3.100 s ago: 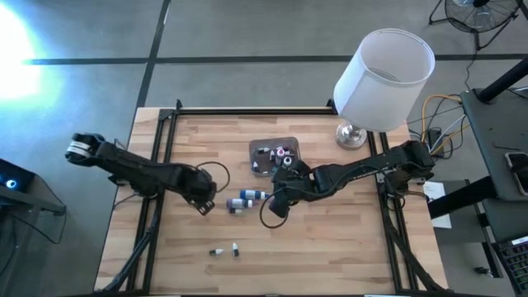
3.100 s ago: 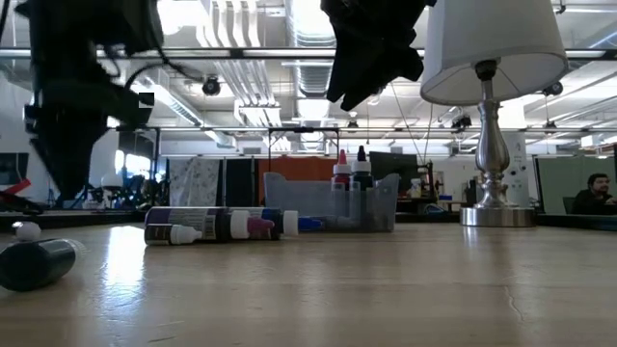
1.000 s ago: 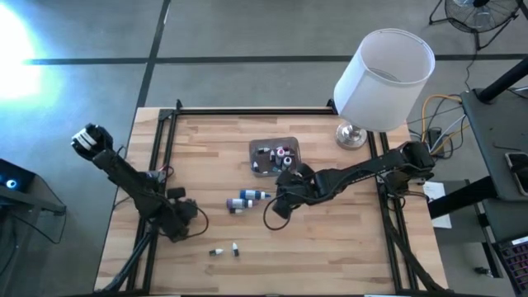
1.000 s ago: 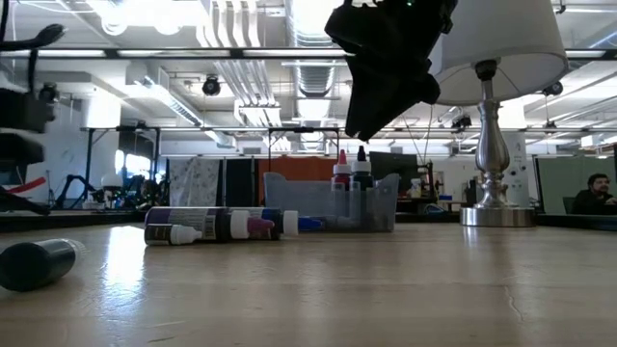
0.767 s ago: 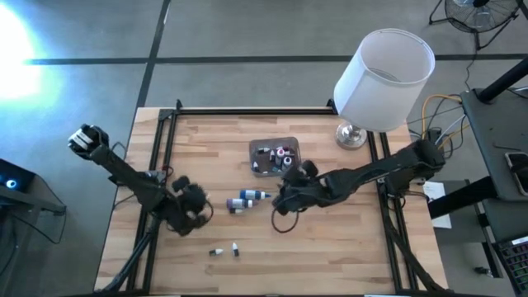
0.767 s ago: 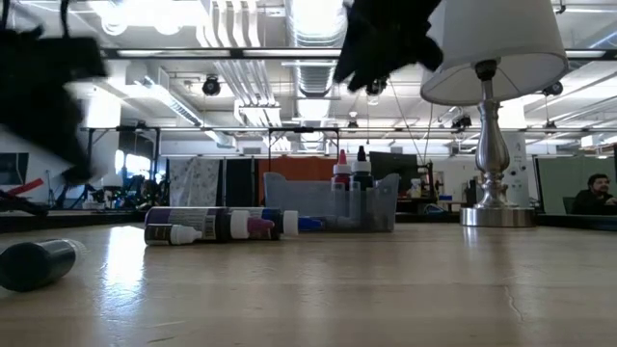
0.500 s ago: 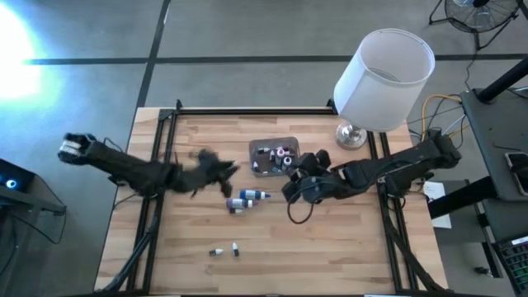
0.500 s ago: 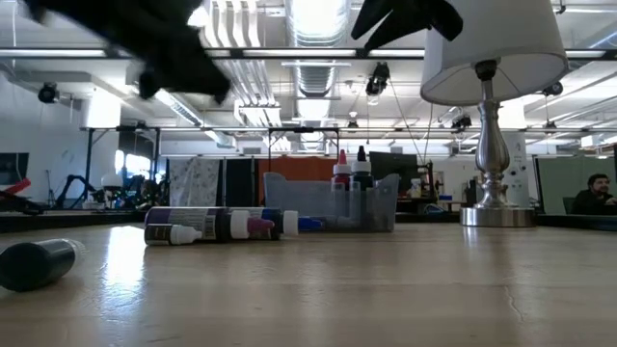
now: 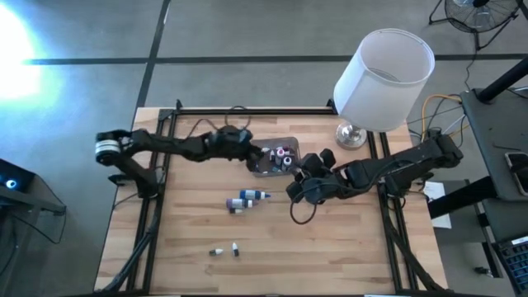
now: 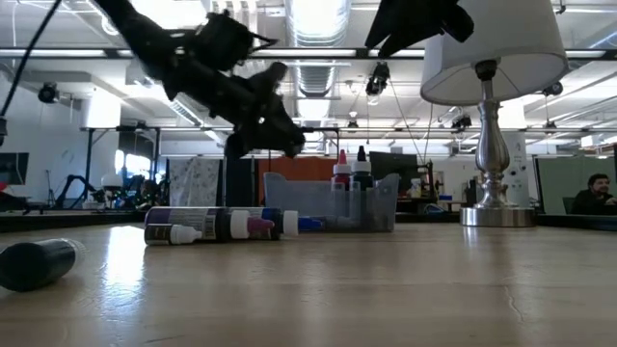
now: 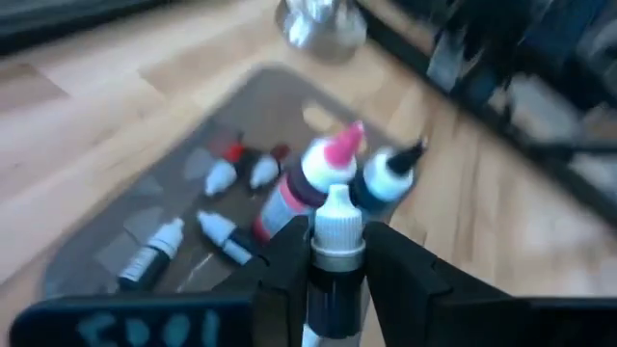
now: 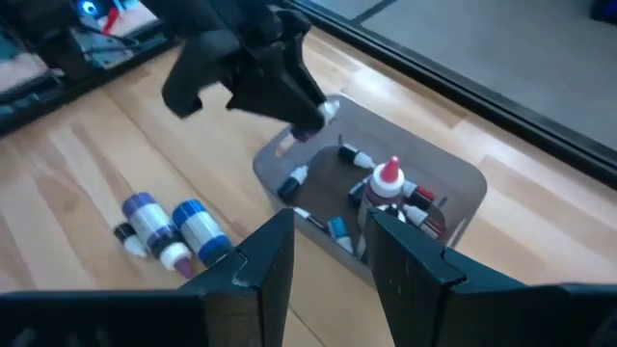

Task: Pick & Place food coloring
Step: Put the small black food coloring bottle into the bin, then put the small green food coloring bottle into the bin

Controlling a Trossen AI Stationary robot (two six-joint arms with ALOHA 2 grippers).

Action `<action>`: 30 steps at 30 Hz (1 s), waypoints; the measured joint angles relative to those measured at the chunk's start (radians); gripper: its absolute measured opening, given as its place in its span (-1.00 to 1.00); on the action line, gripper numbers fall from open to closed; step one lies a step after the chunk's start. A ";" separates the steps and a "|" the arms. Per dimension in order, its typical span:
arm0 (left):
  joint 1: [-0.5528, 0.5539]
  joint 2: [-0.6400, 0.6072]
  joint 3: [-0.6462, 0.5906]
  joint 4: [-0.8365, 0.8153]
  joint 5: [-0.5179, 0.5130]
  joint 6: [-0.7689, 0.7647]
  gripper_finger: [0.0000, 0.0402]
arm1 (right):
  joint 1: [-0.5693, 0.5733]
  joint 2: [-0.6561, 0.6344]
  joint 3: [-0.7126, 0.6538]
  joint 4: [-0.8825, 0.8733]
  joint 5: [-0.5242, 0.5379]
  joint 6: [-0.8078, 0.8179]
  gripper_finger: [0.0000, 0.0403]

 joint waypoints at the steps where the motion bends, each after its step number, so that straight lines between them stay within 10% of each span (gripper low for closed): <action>1: -0.006 0.015 0.036 -0.062 0.002 0.022 -0.58 | 0.000 0.000 -0.001 -0.008 -0.001 -0.001 -0.39; 9: -0.076 -0.022 0.289 -0.667 -0.141 0.228 -0.18 | 0.000 -0.001 -0.009 -0.040 -0.064 -0.027 -0.39; 15: -0.312 -0.252 0.259 -0.902 -0.021 0.288 -0.10 | 0.001 0.053 -0.073 0.114 -0.429 -0.324 -0.39; 19: -0.572 -0.339 0.159 -0.921 -0.037 0.047 -0.10 | 0.000 0.146 -0.067 0.185 -0.586 -0.363 -0.39; 24: -0.905 -0.292 0.051 -0.869 -0.323 -0.153 -0.10 | 0.011 0.271 0.036 0.195 -0.594 -0.378 -0.39; 30: -1.069 -0.155 0.049 -0.853 -0.448 -0.315 -0.10 | 0.045 0.344 0.150 0.187 -0.576 -0.390 -0.39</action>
